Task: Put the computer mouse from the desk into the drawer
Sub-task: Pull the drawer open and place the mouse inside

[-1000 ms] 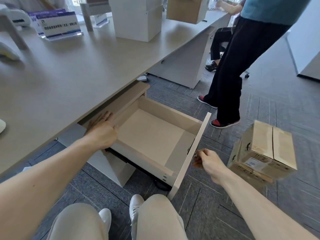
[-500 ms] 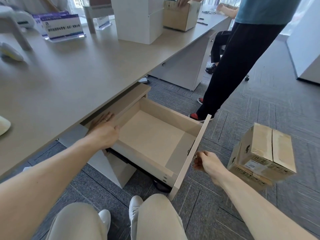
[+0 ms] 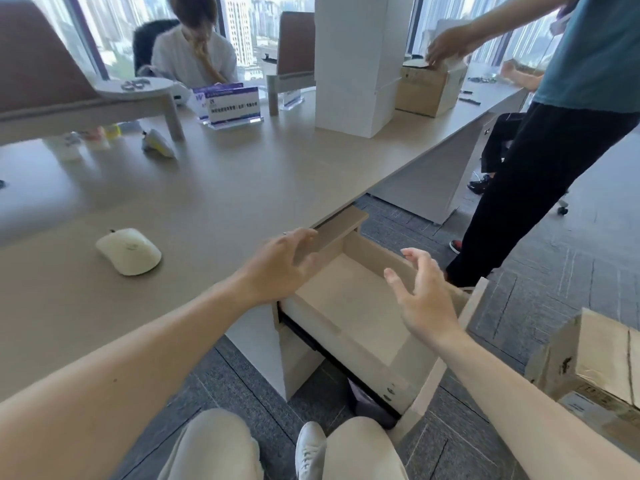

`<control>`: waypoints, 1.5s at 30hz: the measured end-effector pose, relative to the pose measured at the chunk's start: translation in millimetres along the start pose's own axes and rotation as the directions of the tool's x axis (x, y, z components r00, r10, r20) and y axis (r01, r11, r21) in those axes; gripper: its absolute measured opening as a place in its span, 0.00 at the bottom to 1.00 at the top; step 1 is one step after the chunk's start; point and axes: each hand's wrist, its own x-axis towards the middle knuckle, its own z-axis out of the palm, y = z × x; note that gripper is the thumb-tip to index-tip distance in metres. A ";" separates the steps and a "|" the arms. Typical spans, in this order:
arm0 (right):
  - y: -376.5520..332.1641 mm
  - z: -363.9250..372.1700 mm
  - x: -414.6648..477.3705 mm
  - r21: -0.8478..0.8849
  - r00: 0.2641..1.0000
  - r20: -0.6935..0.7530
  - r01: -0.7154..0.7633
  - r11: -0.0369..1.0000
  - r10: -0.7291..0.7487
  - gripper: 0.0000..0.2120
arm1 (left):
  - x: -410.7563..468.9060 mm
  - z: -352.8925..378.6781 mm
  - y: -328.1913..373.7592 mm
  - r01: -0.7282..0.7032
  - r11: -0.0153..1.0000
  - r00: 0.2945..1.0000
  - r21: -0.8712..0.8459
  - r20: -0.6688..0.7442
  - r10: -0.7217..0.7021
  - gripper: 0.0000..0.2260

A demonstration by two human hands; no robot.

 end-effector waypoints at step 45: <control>-178.1 156.2 60.6 -0.022 0.898 0.200 0.403 0.915 -0.391 0.29 | -143.7 -154.4 -182.7 0.630 0.717 0.763 0.297 -0.408 -0.502 0.41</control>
